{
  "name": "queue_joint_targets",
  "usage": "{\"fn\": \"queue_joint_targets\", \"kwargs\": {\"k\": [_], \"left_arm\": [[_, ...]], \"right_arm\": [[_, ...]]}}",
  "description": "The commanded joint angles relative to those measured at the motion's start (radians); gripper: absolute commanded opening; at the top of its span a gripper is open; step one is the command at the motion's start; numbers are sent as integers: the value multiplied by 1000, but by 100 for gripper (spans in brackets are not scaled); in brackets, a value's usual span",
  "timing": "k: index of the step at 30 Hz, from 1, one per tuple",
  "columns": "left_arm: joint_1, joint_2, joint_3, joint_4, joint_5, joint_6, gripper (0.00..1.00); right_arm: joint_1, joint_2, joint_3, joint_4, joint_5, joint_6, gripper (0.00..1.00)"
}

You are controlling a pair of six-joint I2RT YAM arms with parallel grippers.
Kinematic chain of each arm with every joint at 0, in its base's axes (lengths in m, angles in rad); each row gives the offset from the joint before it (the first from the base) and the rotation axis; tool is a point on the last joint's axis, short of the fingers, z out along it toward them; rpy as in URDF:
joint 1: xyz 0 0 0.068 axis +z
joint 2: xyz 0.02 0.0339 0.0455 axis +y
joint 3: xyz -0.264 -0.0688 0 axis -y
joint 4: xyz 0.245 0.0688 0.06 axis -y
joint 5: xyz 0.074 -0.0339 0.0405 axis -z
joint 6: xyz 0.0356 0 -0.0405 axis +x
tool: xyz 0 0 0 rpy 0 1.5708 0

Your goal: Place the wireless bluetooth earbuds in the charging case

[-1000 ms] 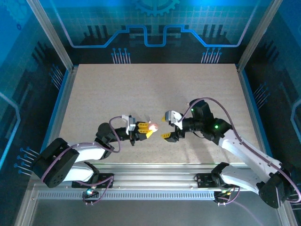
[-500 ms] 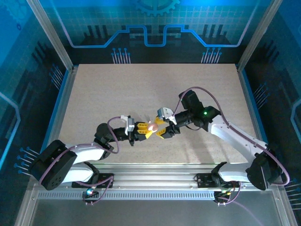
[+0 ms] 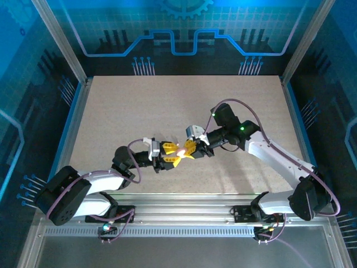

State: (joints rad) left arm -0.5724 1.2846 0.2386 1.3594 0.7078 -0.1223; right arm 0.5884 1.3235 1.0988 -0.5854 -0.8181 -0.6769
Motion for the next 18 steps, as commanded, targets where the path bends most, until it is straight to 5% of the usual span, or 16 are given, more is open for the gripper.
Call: {"fn": "queue_joint_targets", "kwargs": {"k": [1,10,18], "left_arm": [[-2,-45,-16,-96,-44,107,53],[-26,-194,58,-642,-69,357,58],[-70,-200,87,-734,-76,419,59]], "right_arm": [[-2,-43,30,-95,135,-25,18],[83,-101,54,-225,441,-134,18],[195,-9,131,-308,550,-170,18]]}}
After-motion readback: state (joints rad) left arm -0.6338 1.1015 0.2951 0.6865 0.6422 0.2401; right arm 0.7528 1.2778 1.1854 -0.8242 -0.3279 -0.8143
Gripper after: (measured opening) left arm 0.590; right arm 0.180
